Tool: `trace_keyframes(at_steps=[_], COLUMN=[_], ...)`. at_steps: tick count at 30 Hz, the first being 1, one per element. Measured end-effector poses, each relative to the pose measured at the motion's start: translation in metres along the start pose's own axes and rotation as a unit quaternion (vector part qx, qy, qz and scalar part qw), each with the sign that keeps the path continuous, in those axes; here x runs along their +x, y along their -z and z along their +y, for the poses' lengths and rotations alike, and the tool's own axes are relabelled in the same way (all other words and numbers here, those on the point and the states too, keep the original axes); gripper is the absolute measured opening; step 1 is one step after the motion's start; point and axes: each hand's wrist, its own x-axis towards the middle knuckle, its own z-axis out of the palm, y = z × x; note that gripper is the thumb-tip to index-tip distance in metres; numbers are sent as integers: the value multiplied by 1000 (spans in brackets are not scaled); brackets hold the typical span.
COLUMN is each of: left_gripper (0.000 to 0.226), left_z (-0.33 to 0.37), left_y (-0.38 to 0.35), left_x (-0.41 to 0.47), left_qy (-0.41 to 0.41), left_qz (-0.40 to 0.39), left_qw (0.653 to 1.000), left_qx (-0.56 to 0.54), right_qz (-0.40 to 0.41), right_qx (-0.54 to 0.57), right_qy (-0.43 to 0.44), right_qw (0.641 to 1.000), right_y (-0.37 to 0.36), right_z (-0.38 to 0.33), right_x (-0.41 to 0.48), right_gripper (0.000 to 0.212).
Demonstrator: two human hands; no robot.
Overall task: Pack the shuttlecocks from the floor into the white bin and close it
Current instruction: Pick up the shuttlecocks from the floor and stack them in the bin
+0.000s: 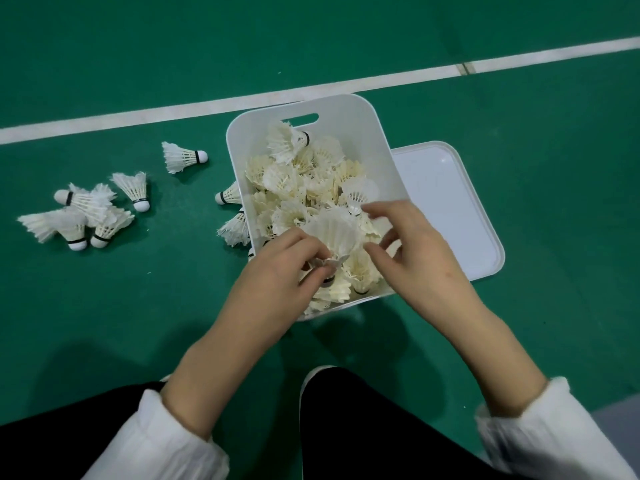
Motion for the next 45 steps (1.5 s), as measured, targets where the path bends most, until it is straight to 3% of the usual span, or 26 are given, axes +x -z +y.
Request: trace_keyframes(at_steps=[3,6,8,11,16,20,23,30,34,39,42,45], left_gripper=[5,5,6,15,17,13,12,16,18,20,20,18], left_z=[2,1,-1,3,6,-13,-25,-31,-27,-31,-52,-83], left_y=[-2,-2,-1,4,23,25,25,43,70,125,157,175], left_x=[2,2,1,0,5,13,14,29,45,42,26,3], left_qy=[-22,-31,-37,-20,17,30,30,11,-65,-132,-123,-82], left_qz=[-4,-14,-25,-19,25,-57,-92,-151,-209,-253,-236,-217], left_qw=[1000,999,999,999,998,997,991,977,938,883,886,910], left_qx=[-7,-1,3,-28,-49,52,93,148,268,373,380,343], right_qz=[-74,-133,-140,-116,-15,-112,-191,-245,-174,-123,-174,-226], right_qx=[45,12,-6,-22,-134,-281,-294,-307,-306,-240,-261,-295], right_qy=[87,107,107,111,-10,-80,-104,-124,-77,100,184,229], right_qw=[992,985,984,987,991,950,931,911,933,958,932,899], right_y=[-4,-15,-18,-11,8,-17,-38,-38,-14,-9,-38,-79], right_z=[-4,5,8,11,32,55,67,69,30,-59,-101,-126], right_x=[-4,-2,0,2,5,18,30,48,46,53,57,60], right_gripper=[43,24,11,7,17,19,24,19,28,26,26,22])
